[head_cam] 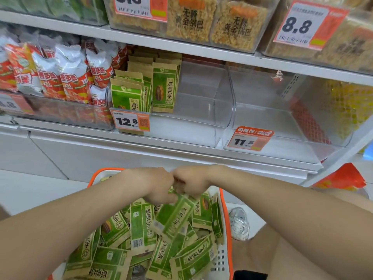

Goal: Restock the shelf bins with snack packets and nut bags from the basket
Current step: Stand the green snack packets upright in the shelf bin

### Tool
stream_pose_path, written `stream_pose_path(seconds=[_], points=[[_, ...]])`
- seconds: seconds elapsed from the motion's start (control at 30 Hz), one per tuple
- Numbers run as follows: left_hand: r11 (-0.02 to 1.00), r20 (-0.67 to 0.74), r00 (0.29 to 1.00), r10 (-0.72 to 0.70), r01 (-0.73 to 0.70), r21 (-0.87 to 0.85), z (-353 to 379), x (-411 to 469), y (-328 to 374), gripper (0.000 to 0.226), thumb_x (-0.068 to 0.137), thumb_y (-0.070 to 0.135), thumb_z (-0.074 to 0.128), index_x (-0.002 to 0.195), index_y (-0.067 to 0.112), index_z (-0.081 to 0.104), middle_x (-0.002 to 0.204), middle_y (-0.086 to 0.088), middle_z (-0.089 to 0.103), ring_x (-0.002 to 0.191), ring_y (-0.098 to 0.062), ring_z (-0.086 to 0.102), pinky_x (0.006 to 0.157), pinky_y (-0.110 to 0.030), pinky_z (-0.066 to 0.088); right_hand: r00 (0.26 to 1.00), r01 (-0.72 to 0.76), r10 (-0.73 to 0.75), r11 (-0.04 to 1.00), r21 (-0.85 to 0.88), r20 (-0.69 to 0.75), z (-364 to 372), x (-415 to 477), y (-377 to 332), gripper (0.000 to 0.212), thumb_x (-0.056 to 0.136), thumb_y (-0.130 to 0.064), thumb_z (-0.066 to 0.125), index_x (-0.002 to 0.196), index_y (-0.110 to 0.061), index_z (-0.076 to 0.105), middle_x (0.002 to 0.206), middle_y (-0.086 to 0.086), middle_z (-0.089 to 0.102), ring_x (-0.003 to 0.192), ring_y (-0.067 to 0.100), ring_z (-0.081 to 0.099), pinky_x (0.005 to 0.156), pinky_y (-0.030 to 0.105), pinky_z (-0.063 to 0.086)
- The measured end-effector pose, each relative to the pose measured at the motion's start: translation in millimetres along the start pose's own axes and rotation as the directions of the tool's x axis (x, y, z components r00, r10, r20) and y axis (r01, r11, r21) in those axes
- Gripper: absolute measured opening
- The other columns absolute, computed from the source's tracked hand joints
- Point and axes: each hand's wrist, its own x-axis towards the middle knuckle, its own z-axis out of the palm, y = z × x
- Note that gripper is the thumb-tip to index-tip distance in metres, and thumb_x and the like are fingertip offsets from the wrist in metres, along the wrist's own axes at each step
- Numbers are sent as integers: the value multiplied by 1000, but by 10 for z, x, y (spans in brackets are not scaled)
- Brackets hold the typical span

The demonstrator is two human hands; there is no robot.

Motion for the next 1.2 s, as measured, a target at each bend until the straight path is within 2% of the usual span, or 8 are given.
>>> stream_pose_path(seconds=[0.13, 0.2, 0.4, 0.57, 0.7, 0.87, 1.07, 1.2], points=[[982, -86, 994, -68, 52, -181, -153, -98, -77, 44, 114, 39, 30, 123, 8, 59, 123, -15, 65, 108, -30, 60, 89, -34, 42, 971, -1, 64, 964, 265, -229, -264, -39, -53, 14, 99, -3, 48, 104, -16, 47, 97, 10, 59, 76, 32, 68, 48, 37, 53], [960, -178, 974, -141, 90, -264, -219, -107, -200, 37, 114, 31, 29, 121, 11, 59, 130, -15, 63, 117, -33, 59, 89, -35, 43, 947, 15, 96, 940, 340, -308, -333, -63, -81, 17, 100, -2, 43, 110, -15, 47, 99, 11, 57, 70, 31, 68, 43, 37, 55], [802, -382, 865, -326, 38, -597, -326, -118, -449, 38, 112, 33, 37, 82, 18, 54, 89, -7, 58, 87, -26, 54, 67, -36, 34, 752, 142, 100, 941, 308, -652, -508, -110, -160, 18, 104, -14, 49, 114, -22, 62, 92, 2, 67, 80, 20, 57, 69, 33, 40], [682, -488, 761, -427, -84, -727, -450, -182, -467, 37, 112, 36, 44, 83, 17, 56, 77, -3, 58, 73, -21, 54, 59, -36, 32, 545, 256, 181, 894, 368, -818, -578, -191, -250, 15, 103, -25, 58, 117, -30, 58, 85, 5, 70, 83, 15, 60, 77, 32, 44], [723, -623, 577, -528, -79, -686, -498, -214, -455, 40, 109, 38, 51, 78, 13, 57, 73, -4, 60, 76, -28, 59, 65, -40, 41, 393, 264, 304, 866, 424, -868, -598, -219, -336, 28, 98, -25, 66, 122, -27, 52, 113, -4, 54, 95, -1, 51, 79, 19, 39], [661, -690, 413, -594, -238, -712, -549, -272, -324, 33, 105, 32, 59, 78, 15, 61, 68, 1, 62, 71, -18, 59, 64, -36, 38, 473, 169, 392, 839, 518, -789, -533, -223, -554, 17, 103, -38, 52, 118, -33, 48, 119, 3, 52, 106, 17, 52, 89, 39, 46], [237, -625, 549, -555, -615, -752, -658, -374, -285, 42, 111, 32, 48, 84, 9, 69, 69, 5, 70, 71, -13, 70, 77, -45, 59, 643, 387, 452, 504, 772, -618, -706, -331, -692, 54, 89, -69, 56, 127, -38, 36, 115, -3, 71, 106, 19, 67, 93, 46, 55], [252, -623, 503, -599, -620, -743, -680, -353, -342, 19, 106, 26, 58, 99, 14, 72, 88, 2, 73, 83, -12, 69, 78, -40, 57, 625, 397, 432, 542, 741, -650, -851, -395, -656, 30, 100, -38, 58, 126, -26, 48, 116, -5, 67, 108, 18, 65, 94, 40, 55]])
